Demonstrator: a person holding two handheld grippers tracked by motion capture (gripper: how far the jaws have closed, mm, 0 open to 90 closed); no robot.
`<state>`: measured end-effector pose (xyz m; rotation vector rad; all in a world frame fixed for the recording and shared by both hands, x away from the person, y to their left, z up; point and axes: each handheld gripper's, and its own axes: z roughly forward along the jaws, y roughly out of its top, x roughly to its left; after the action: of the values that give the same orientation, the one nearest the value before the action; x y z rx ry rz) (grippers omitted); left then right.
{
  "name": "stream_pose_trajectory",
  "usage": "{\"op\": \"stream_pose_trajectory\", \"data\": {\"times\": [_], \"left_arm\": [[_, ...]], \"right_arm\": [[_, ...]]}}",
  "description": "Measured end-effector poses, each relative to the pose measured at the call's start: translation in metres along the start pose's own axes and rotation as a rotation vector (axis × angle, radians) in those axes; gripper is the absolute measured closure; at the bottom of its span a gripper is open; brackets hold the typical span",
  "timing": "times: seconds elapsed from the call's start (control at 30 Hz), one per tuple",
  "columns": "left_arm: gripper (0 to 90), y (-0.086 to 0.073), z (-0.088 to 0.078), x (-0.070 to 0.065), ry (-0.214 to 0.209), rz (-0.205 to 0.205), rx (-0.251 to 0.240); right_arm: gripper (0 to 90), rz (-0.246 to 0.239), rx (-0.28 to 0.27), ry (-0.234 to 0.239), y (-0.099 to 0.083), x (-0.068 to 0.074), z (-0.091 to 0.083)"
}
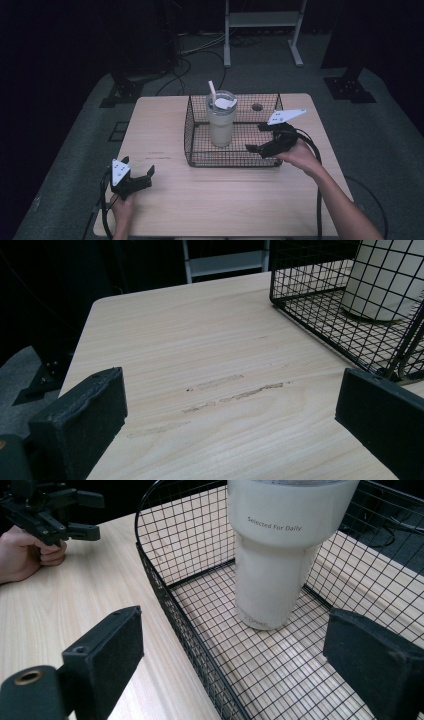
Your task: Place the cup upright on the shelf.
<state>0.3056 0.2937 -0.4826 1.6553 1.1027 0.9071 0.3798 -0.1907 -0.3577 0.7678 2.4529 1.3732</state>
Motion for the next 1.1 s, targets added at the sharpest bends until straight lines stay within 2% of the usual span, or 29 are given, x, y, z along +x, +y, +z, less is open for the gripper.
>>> {"op": "stream_pose_trajectory", "data": {"times": [0.33,0.73,0.9,1.1], "left_arm": [[0.0,0.0,0.0,0.0,0.001,0.007,0.004],[0.0,0.0,0.0,0.0,0.002,0.007,0.003],[0.0,0.0,0.0,0.0,0.002,0.008,0.004],[0.0,0.0,0.0,-0.001,0.002,0.01,0.003]], "right_arm": [[8.7,0.004,-0.003,0.003,-0.013,0.007,-0.014],[8.7,0.02,0.001,0.004,-0.032,0.011,-0.02],[8.7,0.01,-0.006,0.0,-0.039,0.015,-0.024],[8.7,0.023,-0.019,-0.001,-0.048,0.018,-0.028]]}}
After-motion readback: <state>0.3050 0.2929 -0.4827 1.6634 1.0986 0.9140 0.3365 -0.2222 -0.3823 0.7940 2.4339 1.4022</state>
